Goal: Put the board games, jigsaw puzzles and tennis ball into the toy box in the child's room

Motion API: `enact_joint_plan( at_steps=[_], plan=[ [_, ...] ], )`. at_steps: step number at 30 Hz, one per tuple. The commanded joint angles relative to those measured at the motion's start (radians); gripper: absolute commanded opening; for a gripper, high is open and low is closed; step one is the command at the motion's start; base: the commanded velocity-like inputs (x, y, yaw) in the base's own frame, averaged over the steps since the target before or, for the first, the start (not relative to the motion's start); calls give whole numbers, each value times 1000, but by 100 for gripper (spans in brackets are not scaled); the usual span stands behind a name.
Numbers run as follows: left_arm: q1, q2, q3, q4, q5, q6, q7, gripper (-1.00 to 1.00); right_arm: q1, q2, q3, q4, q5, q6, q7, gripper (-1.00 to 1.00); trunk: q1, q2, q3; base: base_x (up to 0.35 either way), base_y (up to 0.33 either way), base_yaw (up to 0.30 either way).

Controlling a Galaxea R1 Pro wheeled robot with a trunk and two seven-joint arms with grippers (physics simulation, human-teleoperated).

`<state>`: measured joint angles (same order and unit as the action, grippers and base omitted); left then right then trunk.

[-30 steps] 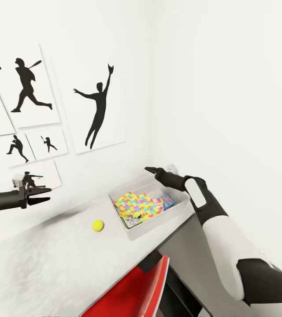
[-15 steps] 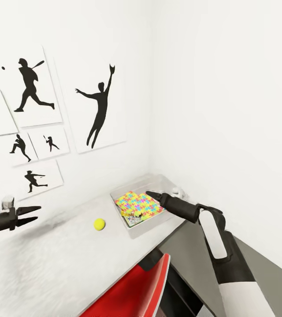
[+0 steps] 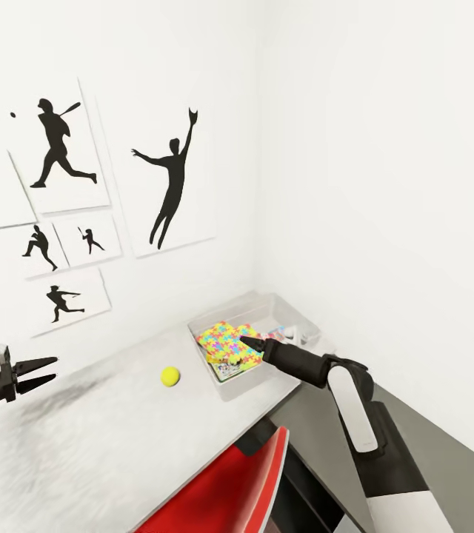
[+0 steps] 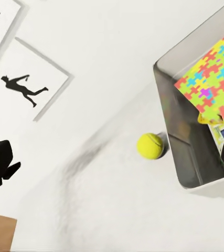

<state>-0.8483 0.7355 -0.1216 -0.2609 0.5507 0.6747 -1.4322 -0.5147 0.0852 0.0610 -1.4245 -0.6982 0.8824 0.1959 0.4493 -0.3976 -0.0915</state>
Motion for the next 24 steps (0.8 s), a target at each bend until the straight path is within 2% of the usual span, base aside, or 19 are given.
enact_joint_plan(
  at_steps=[1,8,15,18,19,20,24],
  plan=[
    [-2,1,-8,1,8,10,-5,100,0,1,-1,0,8,4,6,100,1,-2,-2,-32,0,218],
    [-2,1,-9,2,7,8,-8,100,-1,5,2,8,10,3,0,100,1,-2,-2,-126,16,266],
    [-2,-3,-9,2,7,8,-7,100,-1,7,3,8,10,3,-37,100,1,-2,-3,-33,9,271],
    [-2,-5,-9,2,7,8,-5,100,0,6,-1,7,10,-1,-50,100,1,-2,-3,-5,1,102],
    [-2,-6,-9,2,7,8,-5,100,-1,5,-1,10,10,-11,-52,100,1,-2,-3,-2,1,43],
    [-2,-9,-10,1,7,8,-3,100,0,-2,1,19,9,-57,-56,100,1,-2,-4,-1,0,11],
    [-2,-10,-10,0,8,8,-2,100,-1,-4,1,20,10,-77,-57,100,1,-2,-4,0,0,6]
  ],
)
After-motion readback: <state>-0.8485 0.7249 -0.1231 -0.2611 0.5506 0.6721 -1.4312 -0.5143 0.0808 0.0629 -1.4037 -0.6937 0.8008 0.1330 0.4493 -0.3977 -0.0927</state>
